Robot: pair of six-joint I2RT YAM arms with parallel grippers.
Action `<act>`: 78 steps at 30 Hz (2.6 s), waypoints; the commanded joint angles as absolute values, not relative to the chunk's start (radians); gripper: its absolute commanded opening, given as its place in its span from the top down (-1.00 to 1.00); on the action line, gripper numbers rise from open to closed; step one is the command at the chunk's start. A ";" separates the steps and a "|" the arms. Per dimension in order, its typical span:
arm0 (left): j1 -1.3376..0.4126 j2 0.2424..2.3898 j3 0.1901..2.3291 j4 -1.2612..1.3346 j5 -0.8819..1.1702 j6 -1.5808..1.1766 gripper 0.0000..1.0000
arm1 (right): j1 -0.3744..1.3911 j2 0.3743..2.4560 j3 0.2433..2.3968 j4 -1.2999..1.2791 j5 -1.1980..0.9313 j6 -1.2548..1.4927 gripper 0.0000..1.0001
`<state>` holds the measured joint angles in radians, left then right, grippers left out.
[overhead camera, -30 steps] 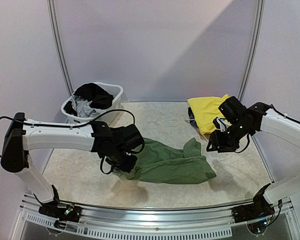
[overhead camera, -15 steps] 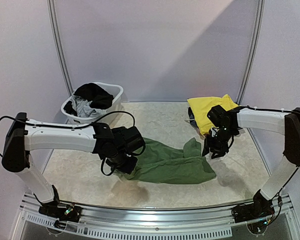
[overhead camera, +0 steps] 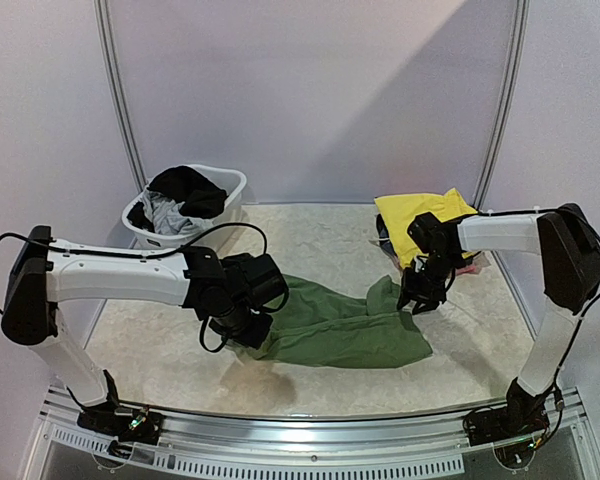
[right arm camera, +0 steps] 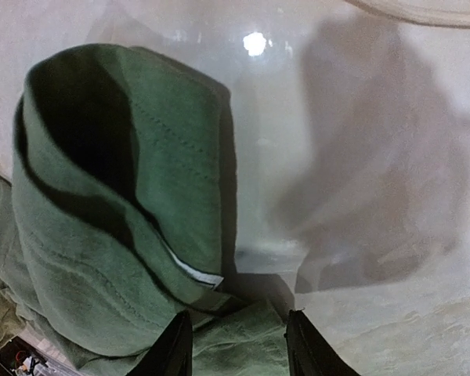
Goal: Fold and stack the mixed laundry pile
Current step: Pick up the crumpled tank top from the center of the board.
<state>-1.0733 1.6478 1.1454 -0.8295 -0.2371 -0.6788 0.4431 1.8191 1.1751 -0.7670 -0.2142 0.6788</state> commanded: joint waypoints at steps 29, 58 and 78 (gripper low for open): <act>-1.089 1.652 1.147 -0.827 -0.245 -0.675 1.00 | 0.427 1.777 1.086 -0.730 -0.216 0.647 0.41; -1.082 1.537 1.376 -1.015 -0.365 -0.657 1.00 | 0.427 1.667 1.308 -0.929 -0.168 0.599 1.00; -1.026 1.396 2.046 -1.259 -0.385 -0.411 1.00 | 0.428 1.325 1.805 -1.163 -0.257 0.345 1.00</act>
<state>-1.0359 1.4078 1.9469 -1.2114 -0.4442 -0.4839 0.4309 1.3796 1.7233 -1.1149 -0.1959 0.4194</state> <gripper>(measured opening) 0.035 0.016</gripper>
